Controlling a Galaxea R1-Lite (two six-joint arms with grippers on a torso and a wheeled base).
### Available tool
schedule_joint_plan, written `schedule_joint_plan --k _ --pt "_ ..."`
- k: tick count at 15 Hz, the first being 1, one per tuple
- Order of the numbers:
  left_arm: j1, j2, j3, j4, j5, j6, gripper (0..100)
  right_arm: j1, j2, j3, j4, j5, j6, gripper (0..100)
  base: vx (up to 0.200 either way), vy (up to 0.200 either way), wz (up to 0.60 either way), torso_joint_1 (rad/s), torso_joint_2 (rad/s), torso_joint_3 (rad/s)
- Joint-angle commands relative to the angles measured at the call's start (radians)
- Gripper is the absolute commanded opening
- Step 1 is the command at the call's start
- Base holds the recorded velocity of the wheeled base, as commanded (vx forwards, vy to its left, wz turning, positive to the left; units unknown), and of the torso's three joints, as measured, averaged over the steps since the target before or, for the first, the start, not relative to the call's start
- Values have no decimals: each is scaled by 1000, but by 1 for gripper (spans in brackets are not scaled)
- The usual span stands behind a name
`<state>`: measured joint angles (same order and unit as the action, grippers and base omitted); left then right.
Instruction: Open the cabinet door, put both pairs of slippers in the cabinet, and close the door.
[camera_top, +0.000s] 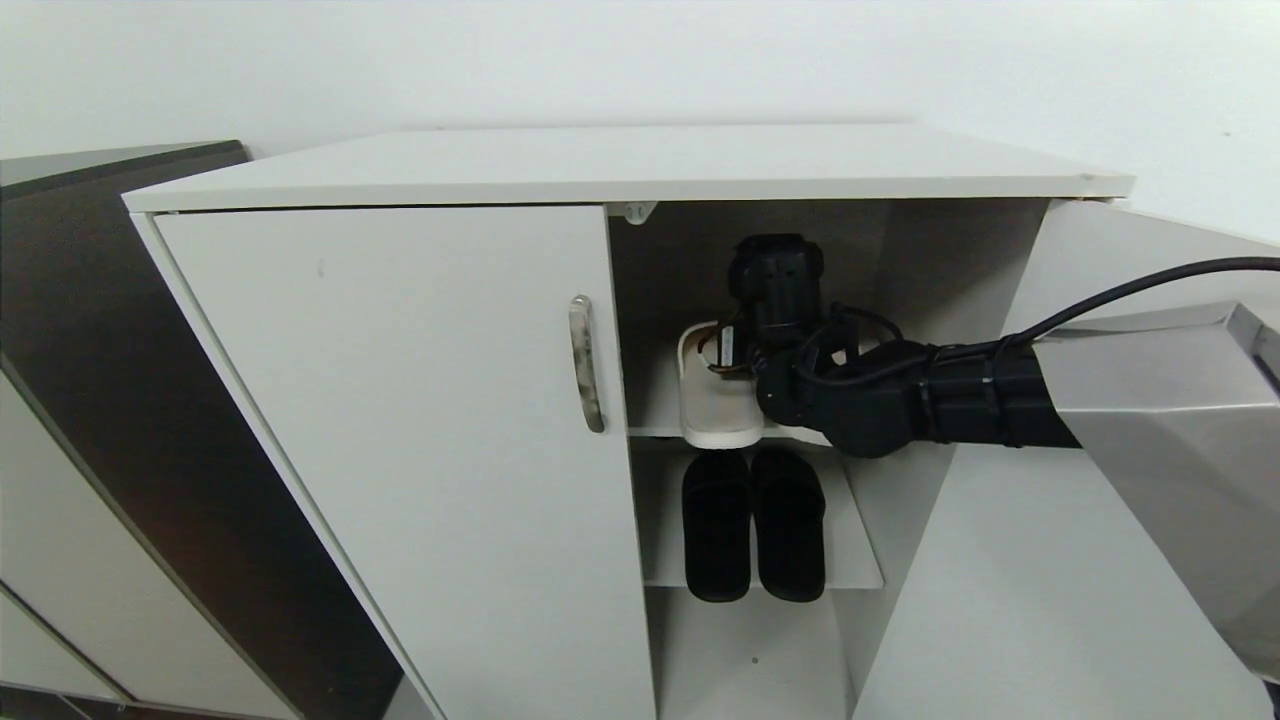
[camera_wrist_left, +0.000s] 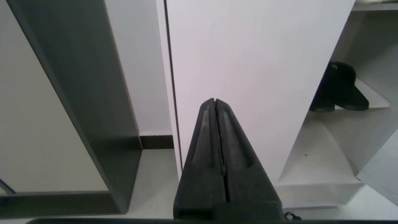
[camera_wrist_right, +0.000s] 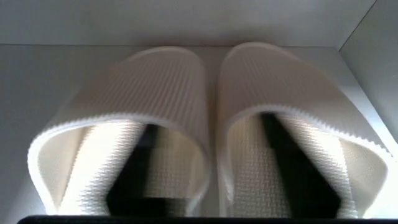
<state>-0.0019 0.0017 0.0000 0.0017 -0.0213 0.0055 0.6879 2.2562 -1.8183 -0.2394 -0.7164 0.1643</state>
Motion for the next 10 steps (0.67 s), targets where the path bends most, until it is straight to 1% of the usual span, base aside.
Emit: schedule_joint_plan --k 1,3,7,10 --pt "0 1 0 0 1 -1 0 5 -10 13 0 -2 0 100 0 0 0 0 0 0" --pt "0 1 0 0 1 -1 0 19 -47 54 -3 -6 -2 100 0 0 0 0 0 0" --pt "-1 1 0 0 1 -1 0 59 -158 195 -15 -43 8 100 0 0 0 0 0 0" --pt "0 1 0 0 1 -1 0 101 -260 343 -98 -46 8 100 0 0 0 0 0 0"
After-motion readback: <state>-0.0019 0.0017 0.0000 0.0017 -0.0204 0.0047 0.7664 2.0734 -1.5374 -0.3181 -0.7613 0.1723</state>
